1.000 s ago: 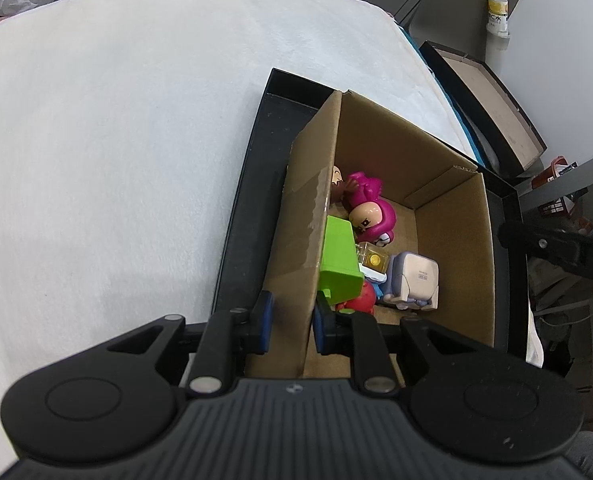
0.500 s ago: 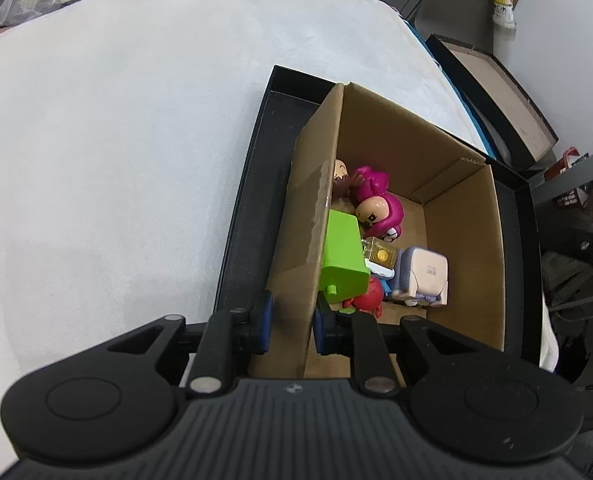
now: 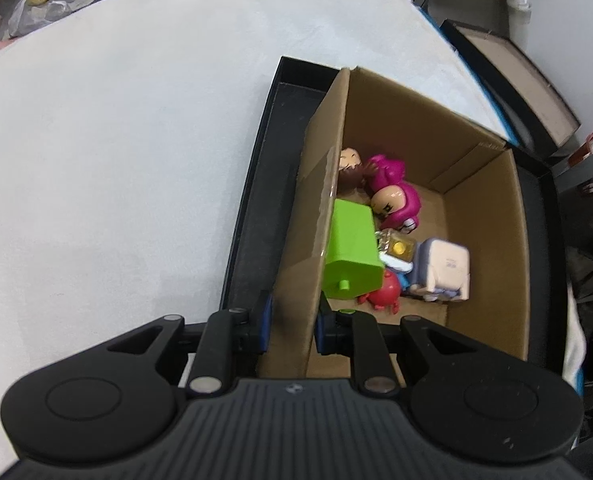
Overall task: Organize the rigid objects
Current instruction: 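Move the right gripper to the white charger and grasp it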
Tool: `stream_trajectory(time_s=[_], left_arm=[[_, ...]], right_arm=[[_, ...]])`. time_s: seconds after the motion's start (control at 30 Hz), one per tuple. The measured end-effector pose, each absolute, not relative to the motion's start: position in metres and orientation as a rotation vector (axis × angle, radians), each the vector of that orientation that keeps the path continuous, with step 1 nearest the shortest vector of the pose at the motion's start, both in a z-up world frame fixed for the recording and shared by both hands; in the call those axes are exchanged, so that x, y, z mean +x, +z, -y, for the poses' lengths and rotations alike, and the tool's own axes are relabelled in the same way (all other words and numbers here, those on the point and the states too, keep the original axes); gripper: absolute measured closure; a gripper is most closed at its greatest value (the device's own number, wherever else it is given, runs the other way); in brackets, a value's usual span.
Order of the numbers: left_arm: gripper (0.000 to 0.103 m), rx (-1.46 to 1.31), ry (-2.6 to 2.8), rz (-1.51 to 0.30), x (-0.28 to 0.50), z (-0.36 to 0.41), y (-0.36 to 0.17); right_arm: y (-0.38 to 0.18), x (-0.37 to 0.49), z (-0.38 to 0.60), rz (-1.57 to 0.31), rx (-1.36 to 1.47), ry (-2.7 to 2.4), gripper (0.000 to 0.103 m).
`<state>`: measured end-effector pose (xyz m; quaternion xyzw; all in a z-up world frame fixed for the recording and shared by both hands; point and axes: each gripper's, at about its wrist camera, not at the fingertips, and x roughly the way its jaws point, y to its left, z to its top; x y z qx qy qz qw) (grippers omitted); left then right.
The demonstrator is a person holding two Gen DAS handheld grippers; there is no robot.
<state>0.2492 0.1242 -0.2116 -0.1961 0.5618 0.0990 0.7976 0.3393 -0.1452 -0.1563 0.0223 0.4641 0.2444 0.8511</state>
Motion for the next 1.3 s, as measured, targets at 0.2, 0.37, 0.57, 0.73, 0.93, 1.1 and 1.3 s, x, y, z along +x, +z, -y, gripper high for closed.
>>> stream_trajectory(time_s=[0.2,0.37,0.57,0.73,0.93,1.1,1.3], left_arm=[[0.084,-0.358,0.237,-1.225,0.253,-0.115,-0.217],[0.084,-0.334,0.265,-1.232,0.257,-0.110,-0.216],[0.085,-0.351,0.295,-1.237,0.261,-0.109,-0.217],[0.085,-0.351,0.317,-1.245,0.264,-0.108,-0.217],[0.085,-0.372,0.329,-1.250,0.267,-0.111,-0.220],[0.085,-0.378,0.331,-1.249,0.266,-0.111,-0.220],[0.085,-0.402,0.324,-1.233,0.262,-0.118,-0.214]], right_arm=[[-0.167,0.343,0.158,-0.938,0.072,0.512,0.018],[-0.173,0.353,0.167,-0.929,0.128,0.517,0.019],[-0.190,0.373,0.168,-0.983,0.173,0.519,0.024],[-0.199,0.382,0.165,-1.016,0.190,0.520,0.026],[-0.214,0.390,0.162,-1.073,0.158,0.494,0.027],[-0.229,0.389,0.152,-1.120,0.071,0.479,0.027],[-0.242,0.379,0.135,-1.123,-0.062,0.475,0.033]])
